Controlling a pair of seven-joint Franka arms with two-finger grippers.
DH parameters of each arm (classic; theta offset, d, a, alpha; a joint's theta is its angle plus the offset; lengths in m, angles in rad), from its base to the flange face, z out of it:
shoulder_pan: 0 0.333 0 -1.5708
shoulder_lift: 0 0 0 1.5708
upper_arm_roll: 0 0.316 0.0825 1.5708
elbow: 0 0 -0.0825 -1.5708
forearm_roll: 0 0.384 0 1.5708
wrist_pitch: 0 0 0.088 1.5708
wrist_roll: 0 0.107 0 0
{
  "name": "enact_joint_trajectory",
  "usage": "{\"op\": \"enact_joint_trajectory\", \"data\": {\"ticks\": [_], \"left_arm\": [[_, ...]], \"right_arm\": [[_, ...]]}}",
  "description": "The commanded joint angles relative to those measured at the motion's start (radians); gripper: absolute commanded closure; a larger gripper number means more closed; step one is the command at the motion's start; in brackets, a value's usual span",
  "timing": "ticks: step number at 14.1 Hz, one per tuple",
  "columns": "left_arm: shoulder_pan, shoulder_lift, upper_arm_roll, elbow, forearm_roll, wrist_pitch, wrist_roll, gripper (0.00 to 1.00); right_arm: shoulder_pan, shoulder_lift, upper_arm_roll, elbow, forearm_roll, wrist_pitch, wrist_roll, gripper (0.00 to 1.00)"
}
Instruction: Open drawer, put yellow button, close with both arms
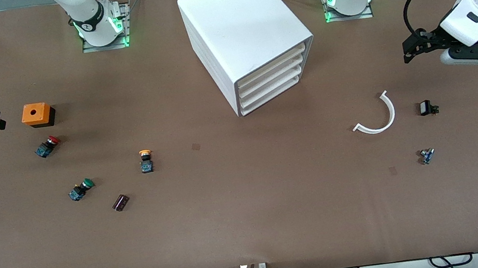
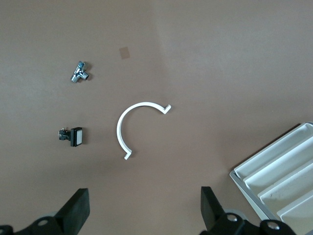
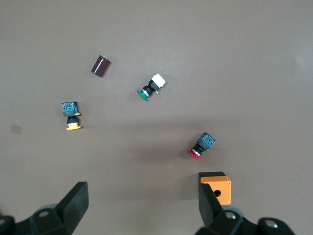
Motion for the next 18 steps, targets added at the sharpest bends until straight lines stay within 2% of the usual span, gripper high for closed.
{"op": "enact_joint_trajectory", "data": {"ticks": [1,5,8,11,15,18], "left_arm": [[-0.015,0.044,-0.005,0.017,-0.005,-0.07,0.005,0.0],[-0.079,0.116,-0.019,0.104,-0.011,-0.3,0.011,0.0],[-0.091,0.205,-0.019,0.149,-0.142,-0.404,0.027,0.0],[-0.071,0.278,-0.017,0.144,-0.301,-0.434,0.147,0.0],[0.004,0.364,-0.016,0.103,-0.592,-0.408,0.381,0.0],[0.007,0.365,-0.017,-0.013,-0.752,-0.296,0.454,0.0]], "right_arm": [[0.018,0.013,0.009,-0.013,0.007,0.012,-0.012,0.0],[0.071,0.081,0.009,-0.007,0.009,0.04,-0.012,0.0],[0.13,0.168,0.009,-0.005,0.011,0.069,-0.003,0.0],[0.184,0.265,0.009,-0.007,0.04,0.139,0.003,0.0],[0.249,0.394,0.009,-0.007,0.044,0.247,0.005,0.0],[0.268,0.487,0.011,-0.001,0.046,0.311,0.005,0.0]]}}
